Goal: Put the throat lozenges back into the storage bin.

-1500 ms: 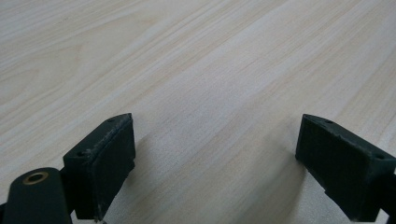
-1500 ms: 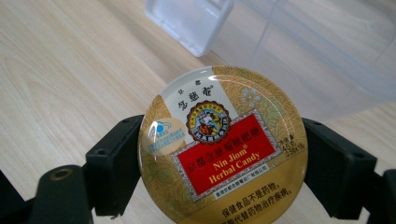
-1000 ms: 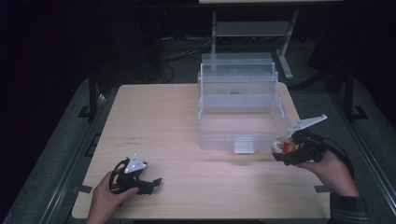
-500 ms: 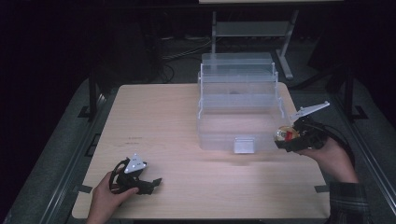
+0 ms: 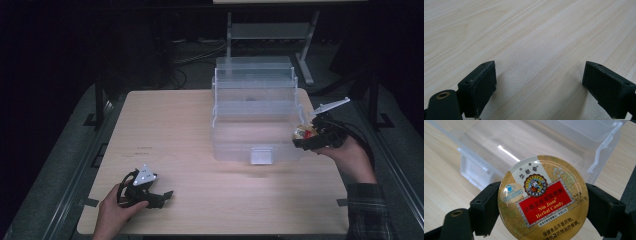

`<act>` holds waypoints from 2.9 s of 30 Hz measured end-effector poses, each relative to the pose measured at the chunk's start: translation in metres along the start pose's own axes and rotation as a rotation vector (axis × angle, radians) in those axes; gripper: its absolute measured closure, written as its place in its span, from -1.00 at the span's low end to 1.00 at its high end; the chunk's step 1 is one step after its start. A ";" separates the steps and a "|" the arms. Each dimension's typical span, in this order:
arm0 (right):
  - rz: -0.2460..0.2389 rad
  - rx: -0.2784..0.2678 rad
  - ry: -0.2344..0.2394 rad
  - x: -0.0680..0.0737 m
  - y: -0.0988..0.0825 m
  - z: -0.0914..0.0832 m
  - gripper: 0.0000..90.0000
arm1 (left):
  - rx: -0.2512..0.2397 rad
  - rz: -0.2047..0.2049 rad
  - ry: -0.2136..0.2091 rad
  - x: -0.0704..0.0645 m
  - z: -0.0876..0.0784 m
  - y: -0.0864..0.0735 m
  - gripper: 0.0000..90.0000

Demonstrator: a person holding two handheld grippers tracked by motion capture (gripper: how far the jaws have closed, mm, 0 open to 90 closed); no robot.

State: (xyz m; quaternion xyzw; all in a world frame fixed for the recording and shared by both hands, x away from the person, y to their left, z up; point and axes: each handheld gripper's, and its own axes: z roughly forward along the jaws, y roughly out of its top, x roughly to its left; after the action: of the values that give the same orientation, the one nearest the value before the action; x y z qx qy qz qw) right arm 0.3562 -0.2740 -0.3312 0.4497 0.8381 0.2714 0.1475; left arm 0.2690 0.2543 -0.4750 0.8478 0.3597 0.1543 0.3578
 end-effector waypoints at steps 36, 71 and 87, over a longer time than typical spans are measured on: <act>0.057 0.053 -0.021 -0.020 0.023 0.041 -0.57 | 0.001 0.001 0.000 0.000 0.000 0.000 -0.75; 0.079 -0.011 -0.023 -0.018 0.000 0.011 -0.79 | 0.001 -0.001 0.001 0.000 0.000 0.000 -0.75; 0.102 -0.020 -0.026 -0.011 -0.039 0.006 -0.93 | 0.001 -0.003 0.003 0.000 0.001 0.001 -0.75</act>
State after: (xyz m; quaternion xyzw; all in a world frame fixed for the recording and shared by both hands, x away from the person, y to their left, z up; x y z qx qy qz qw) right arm 0.3393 -0.2986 -0.3587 0.4938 0.8093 0.2812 0.1489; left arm 0.2696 0.2534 -0.4750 0.8471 0.3616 0.1550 0.3572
